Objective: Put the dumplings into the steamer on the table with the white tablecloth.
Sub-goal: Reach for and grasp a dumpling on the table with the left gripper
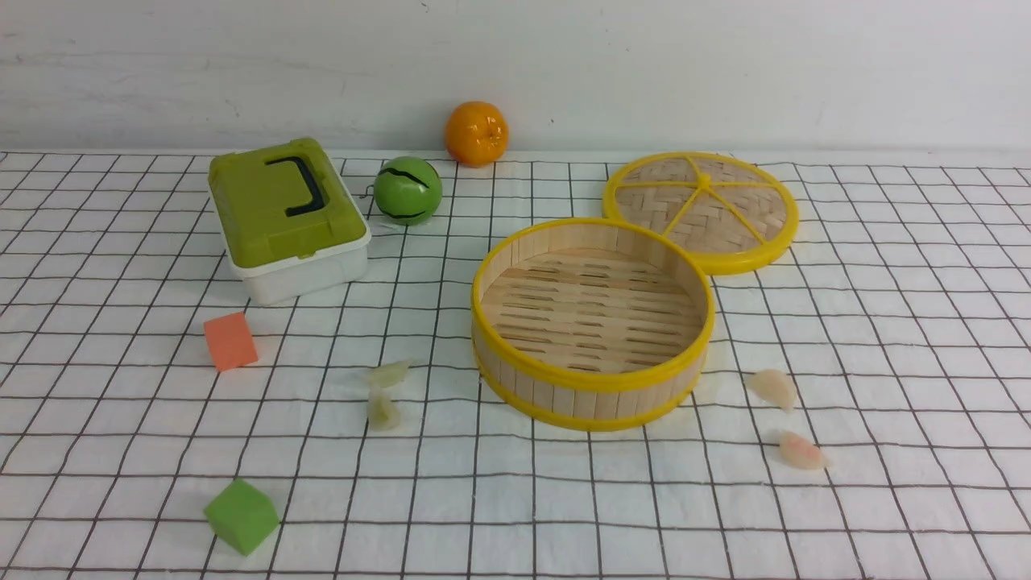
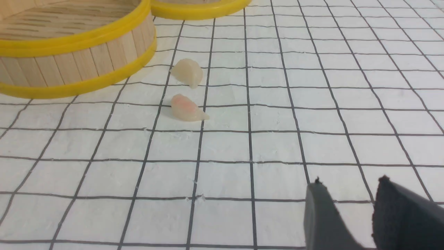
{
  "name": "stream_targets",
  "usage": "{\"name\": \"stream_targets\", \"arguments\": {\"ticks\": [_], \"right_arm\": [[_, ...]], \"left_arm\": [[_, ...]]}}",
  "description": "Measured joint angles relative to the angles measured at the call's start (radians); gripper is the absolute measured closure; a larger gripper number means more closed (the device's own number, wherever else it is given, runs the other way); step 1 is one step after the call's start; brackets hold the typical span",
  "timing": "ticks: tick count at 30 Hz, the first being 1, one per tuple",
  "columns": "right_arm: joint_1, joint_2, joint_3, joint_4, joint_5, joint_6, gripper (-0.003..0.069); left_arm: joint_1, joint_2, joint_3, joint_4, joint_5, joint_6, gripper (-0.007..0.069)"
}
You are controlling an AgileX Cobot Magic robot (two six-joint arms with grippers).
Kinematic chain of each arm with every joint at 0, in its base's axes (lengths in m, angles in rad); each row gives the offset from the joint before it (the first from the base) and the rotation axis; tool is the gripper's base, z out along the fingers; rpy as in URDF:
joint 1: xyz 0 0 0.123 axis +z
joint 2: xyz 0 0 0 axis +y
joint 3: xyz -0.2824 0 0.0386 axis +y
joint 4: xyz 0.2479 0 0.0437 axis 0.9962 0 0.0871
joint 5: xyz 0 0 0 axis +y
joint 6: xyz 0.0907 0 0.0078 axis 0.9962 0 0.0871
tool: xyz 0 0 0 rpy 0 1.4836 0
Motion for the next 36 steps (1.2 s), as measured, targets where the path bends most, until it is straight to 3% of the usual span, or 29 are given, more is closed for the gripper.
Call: {"name": "stream_targets", "arguments": {"ticks": [29, 34, 36], "right_arm": [[0.000, 0.000, 0.000, 0.000, 0.000, 0.000, 0.0430], [0.000, 0.000, 0.000, -0.001, 0.000, 0.000, 0.0428], [0.000, 0.000, 0.000, -0.018, -0.002, 0.000, 0.0424]], "left_arm": [[0.000, 0.000, 0.000, 0.003, -0.003, 0.000, 0.0386], [0.000, 0.000, 0.000, 0.020, -0.101, 0.000, 0.0386], [0.000, 0.000, 0.000, 0.046, -0.247, 0.000, 0.0386]]}}
